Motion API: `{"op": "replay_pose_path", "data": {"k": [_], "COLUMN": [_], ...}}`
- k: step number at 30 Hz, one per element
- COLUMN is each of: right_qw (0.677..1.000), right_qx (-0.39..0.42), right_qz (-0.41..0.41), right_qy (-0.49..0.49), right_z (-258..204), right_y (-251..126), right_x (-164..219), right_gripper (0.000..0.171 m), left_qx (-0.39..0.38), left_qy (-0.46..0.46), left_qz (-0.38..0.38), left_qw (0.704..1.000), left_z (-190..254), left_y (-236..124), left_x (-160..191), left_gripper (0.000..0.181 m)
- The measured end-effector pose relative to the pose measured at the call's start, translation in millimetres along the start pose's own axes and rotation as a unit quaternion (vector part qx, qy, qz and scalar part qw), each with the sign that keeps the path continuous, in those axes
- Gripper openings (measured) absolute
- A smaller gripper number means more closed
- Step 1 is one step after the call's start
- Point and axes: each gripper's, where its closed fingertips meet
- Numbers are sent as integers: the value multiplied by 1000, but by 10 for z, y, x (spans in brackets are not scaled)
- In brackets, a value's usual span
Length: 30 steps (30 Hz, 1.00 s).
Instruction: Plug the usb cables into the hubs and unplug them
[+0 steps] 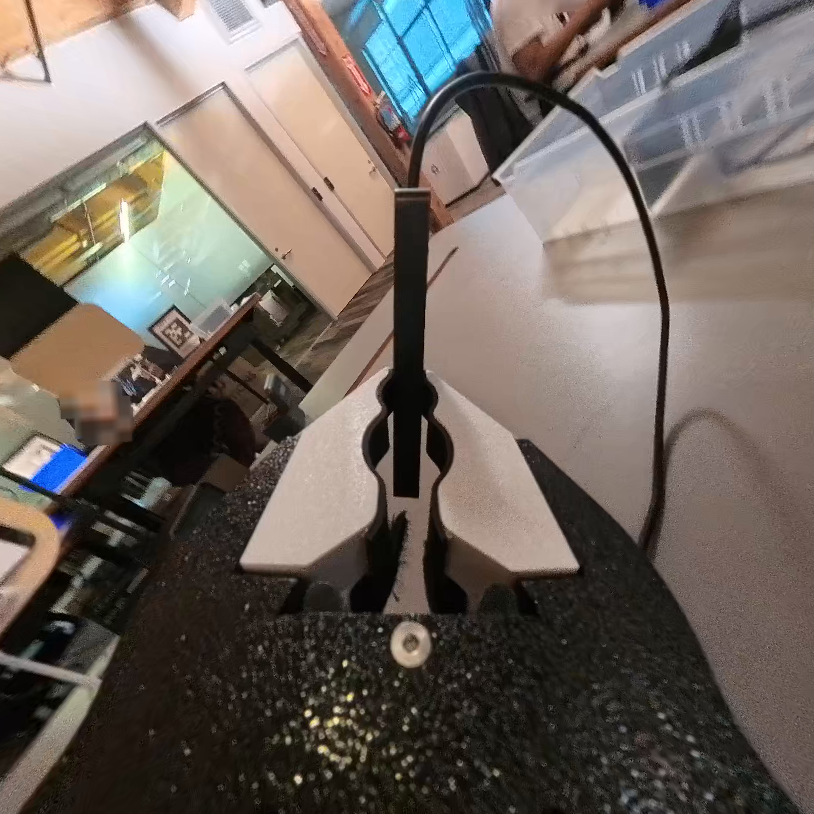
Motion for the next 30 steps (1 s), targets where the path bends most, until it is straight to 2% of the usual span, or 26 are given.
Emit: {"op": "replay_pose_path", "data": {"k": [3,5,8,12,13,14,17,18,19,23,30], "right_qw": [991,983,979,975,974,974,978,981,984,983,960], "right_qx": [-13,-12,-50,-67,-65,-64,-16,8,33,145,263], "right_qz": [3,-6,-22,-16,-15,-18,-25,-26,-26,-25,-36], "right_qy": [-130,-181,-199,-212,-217,-218,-206,-192,-176,-114,-84], "right_z": [-373,-490,-635,-697,-692,-676,-350,-158,61,1060,2477], "right_y": [462,710,961,1064,1053,1029,857,757,635,4,-1053], "right_x": [-320,-388,-351,-308,-297,-279,-228,-212,-201,-221,-501], "right_gripper": [60,53,51,17,9,9,9,9,9,8,8], "left_qx": [22,38,43,64,65,53,6,-17,-38,-107,-98], "left_qy": [61,74,87,84,76,60,4,-3,-5,-20,-16], "left_qz": [-8,0,7,28,38,54,56,46,44,74,44], "left_qw": [998,997,995,994,994,995,998,999,998,991,994], "left_z": [218,329,368,435,441,406,184,78,-17,-288,-209], "left_y": [69,94,94,75,77,74,71,59,27,-129,-31], "left_x": [-28,-49,-61,-123,-149,-209,-262,-245,-249,-329,-184], "left_gripper": [9,9,8,8,27,45,101,113,118,108,98]}}
Point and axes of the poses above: each gripper's, where its closed fingertips meet, y out along the fingers, x out of its underside, z = x × y across the jaws, and after that the axes turned 4 degrees about y, right-handed
